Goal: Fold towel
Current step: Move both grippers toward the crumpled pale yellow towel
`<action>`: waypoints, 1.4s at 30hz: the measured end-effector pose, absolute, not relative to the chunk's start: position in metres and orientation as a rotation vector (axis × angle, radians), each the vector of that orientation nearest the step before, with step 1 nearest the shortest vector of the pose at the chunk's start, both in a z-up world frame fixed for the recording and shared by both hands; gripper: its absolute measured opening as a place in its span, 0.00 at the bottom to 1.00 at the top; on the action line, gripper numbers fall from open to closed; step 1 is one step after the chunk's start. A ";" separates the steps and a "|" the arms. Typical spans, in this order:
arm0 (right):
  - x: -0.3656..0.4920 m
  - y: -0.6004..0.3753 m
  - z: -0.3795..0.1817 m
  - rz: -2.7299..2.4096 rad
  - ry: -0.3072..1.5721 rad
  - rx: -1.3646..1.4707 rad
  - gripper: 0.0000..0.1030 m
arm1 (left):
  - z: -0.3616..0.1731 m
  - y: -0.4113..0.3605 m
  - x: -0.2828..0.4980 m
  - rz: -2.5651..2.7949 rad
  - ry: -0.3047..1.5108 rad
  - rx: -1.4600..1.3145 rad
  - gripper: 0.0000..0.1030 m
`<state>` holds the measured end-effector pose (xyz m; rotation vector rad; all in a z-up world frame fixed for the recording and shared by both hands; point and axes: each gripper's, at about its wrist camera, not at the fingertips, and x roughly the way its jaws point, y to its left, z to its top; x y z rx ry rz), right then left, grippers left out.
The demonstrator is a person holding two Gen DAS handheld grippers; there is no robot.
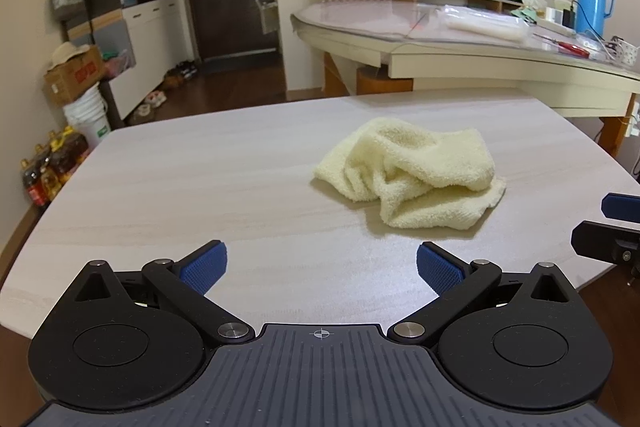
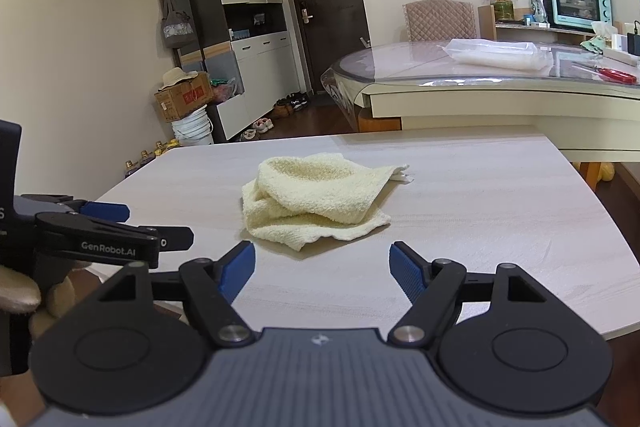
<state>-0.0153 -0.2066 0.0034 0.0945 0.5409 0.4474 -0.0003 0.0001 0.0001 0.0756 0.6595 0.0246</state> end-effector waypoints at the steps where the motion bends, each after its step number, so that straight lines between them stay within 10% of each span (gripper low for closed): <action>1: -0.015 -0.206 0.003 0.448 0.543 0.094 0.74 | 0.000 0.000 -0.001 0.022 0.660 0.074 1.00; 42: 0.004 -0.202 0.002 0.447 0.557 0.086 0.74 | 0.001 -0.004 0.013 -0.015 0.691 0.073 1.00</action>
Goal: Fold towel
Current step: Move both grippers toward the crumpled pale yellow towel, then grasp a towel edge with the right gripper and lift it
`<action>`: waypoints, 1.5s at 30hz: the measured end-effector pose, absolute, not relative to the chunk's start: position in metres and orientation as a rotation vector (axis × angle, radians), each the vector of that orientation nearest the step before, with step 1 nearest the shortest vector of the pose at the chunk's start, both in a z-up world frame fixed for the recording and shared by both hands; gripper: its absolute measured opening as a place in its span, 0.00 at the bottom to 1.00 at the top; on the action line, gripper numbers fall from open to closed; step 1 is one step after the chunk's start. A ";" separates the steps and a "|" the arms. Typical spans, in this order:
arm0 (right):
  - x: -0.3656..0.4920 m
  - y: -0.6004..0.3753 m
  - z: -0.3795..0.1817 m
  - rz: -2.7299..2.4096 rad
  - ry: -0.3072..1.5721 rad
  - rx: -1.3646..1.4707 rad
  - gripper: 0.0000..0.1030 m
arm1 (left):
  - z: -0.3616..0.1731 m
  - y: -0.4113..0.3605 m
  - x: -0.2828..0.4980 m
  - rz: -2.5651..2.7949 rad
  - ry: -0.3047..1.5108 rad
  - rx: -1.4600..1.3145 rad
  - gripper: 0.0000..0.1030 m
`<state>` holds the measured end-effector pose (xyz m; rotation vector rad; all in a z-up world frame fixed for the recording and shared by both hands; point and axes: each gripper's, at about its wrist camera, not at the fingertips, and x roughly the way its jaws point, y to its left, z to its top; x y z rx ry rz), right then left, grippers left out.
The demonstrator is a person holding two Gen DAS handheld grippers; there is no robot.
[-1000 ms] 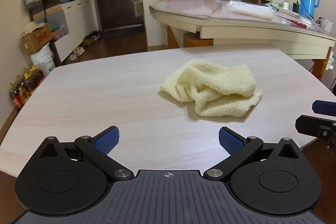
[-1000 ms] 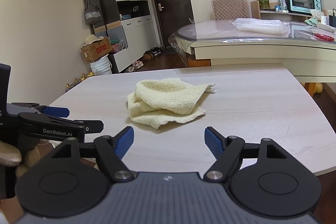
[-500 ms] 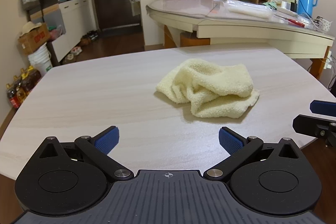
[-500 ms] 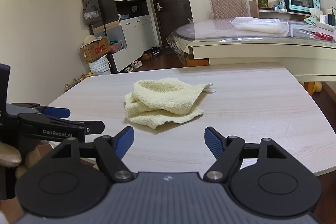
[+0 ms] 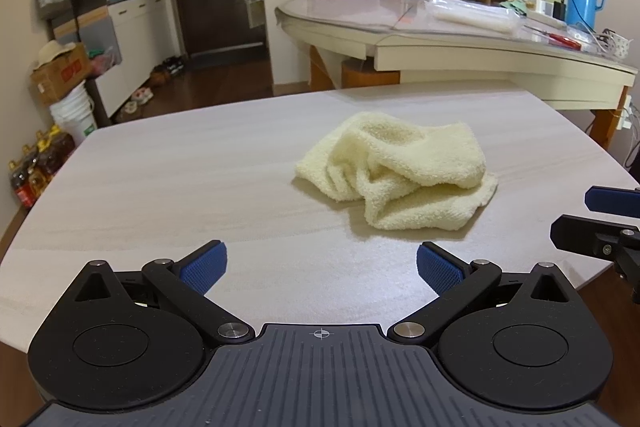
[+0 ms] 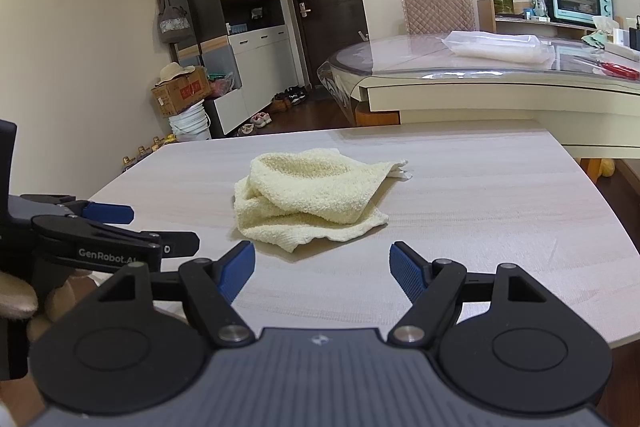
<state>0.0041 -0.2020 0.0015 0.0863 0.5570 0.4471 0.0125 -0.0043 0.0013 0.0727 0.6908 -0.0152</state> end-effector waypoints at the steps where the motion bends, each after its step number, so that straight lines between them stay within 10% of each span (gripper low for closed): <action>1: 0.006 -0.201 0.002 0.448 0.556 0.085 0.74 | 0.001 -0.004 0.014 -0.016 0.691 0.073 1.00; 21: 0.116 -0.192 -0.003 0.429 0.587 0.134 0.66 | 0.005 0.013 0.083 -0.023 0.682 0.072 1.00; 31: 0.167 -0.191 -0.028 0.409 0.686 0.208 0.47 | 0.000 0.023 0.106 -0.016 0.691 0.067 1.00; 35: 0.164 -0.191 -0.033 0.413 0.684 0.194 0.05 | -0.001 0.029 0.107 -0.025 0.699 0.069 1.00; 45: 0.115 -0.159 0.024 0.601 0.469 0.076 0.05 | 0.019 0.066 0.094 -0.038 0.696 0.133 1.00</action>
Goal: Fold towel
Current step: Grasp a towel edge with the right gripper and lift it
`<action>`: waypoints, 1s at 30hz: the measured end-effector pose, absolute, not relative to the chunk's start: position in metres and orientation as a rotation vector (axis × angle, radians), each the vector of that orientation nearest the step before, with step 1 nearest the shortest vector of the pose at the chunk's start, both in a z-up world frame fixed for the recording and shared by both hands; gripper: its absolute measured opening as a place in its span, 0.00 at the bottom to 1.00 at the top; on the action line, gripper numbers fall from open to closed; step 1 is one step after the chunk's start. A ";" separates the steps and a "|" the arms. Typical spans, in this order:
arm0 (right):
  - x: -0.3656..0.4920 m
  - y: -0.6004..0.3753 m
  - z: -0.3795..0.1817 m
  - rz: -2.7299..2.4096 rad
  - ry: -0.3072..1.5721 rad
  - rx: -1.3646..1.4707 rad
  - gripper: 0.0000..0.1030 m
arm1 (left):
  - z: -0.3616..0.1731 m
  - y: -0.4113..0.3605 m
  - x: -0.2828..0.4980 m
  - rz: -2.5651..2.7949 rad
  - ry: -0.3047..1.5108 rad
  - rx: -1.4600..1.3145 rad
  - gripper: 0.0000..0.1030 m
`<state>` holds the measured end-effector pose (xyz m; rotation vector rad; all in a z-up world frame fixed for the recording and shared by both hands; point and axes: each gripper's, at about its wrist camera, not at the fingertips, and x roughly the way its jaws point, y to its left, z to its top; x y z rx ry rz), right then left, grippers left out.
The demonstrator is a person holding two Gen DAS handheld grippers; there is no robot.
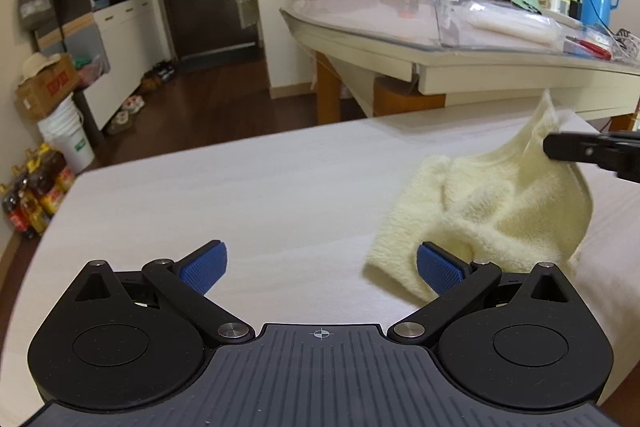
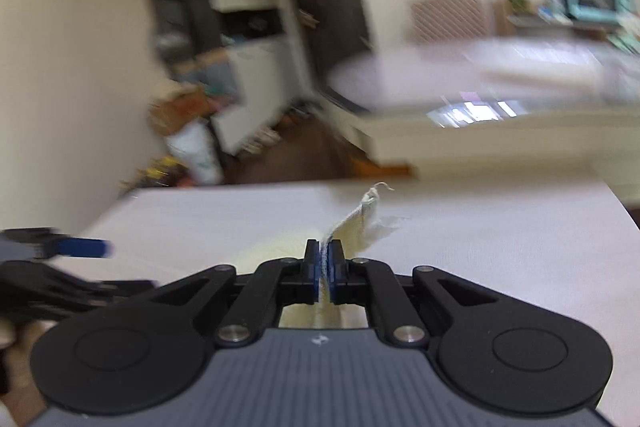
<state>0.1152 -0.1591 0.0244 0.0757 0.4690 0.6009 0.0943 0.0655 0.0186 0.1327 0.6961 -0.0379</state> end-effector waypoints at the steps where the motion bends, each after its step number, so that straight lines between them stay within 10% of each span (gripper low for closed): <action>1: 0.108 -0.150 0.027 0.641 0.457 0.049 0.05 | 0.021 0.069 0.093 -0.039 0.696 0.139 1.00; 30: -0.002 -0.095 0.003 0.773 0.512 -0.219 0.18 | 0.022 0.053 0.087 -0.449 0.765 0.332 1.00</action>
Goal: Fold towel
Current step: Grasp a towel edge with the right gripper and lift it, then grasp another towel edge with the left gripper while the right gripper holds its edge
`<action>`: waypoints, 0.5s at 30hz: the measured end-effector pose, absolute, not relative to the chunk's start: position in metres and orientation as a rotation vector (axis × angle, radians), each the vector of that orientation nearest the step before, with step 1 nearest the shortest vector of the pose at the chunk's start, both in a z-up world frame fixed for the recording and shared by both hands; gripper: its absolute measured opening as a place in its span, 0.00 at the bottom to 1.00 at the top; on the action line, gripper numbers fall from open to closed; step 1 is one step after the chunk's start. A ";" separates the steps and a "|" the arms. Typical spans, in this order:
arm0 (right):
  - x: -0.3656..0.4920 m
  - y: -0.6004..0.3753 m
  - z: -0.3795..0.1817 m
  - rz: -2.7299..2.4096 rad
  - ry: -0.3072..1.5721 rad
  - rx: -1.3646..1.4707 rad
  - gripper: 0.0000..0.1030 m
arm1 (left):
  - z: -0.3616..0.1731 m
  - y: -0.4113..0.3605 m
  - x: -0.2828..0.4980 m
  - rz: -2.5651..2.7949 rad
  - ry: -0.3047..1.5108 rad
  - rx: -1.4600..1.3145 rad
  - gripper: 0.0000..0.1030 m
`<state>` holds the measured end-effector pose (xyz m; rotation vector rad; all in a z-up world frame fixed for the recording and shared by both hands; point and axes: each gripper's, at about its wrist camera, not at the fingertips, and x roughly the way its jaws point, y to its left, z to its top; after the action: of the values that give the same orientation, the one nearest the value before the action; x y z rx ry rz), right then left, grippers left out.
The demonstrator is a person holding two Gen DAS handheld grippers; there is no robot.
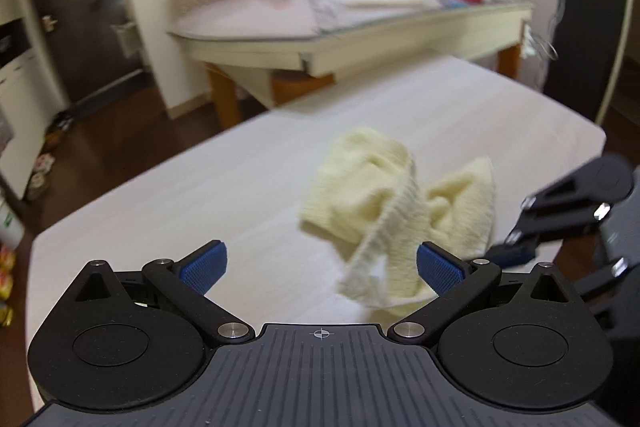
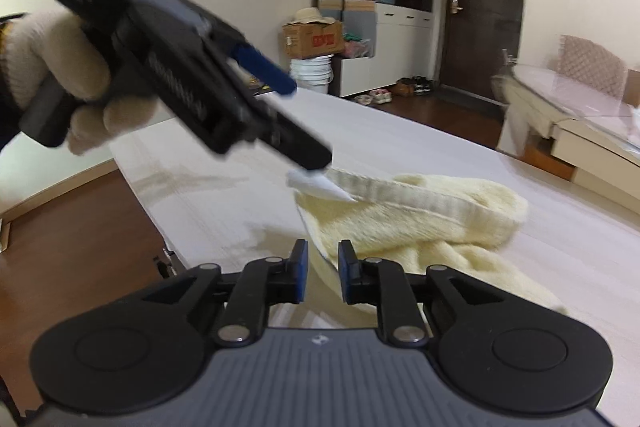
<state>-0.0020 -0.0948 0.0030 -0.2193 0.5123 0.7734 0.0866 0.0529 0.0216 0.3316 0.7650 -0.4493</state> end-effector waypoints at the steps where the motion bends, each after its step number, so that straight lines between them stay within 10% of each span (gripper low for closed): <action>1: -0.004 -0.105 0.006 0.740 0.505 -0.208 0.18 | 0.021 0.049 0.088 -0.476 0.767 0.338 0.99; 4: -0.003 -0.124 0.008 0.665 0.494 -0.171 0.26 | 0.019 0.038 0.091 -0.555 0.774 0.357 0.94; 15: 0.042 -0.169 0.001 0.527 0.528 -0.218 0.48 | 0.002 0.014 0.099 -0.630 0.823 0.432 0.22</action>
<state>0.0422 -0.1694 0.0012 -0.2180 0.5282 0.5273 0.0985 0.0144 0.0024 0.4318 0.8234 -0.6302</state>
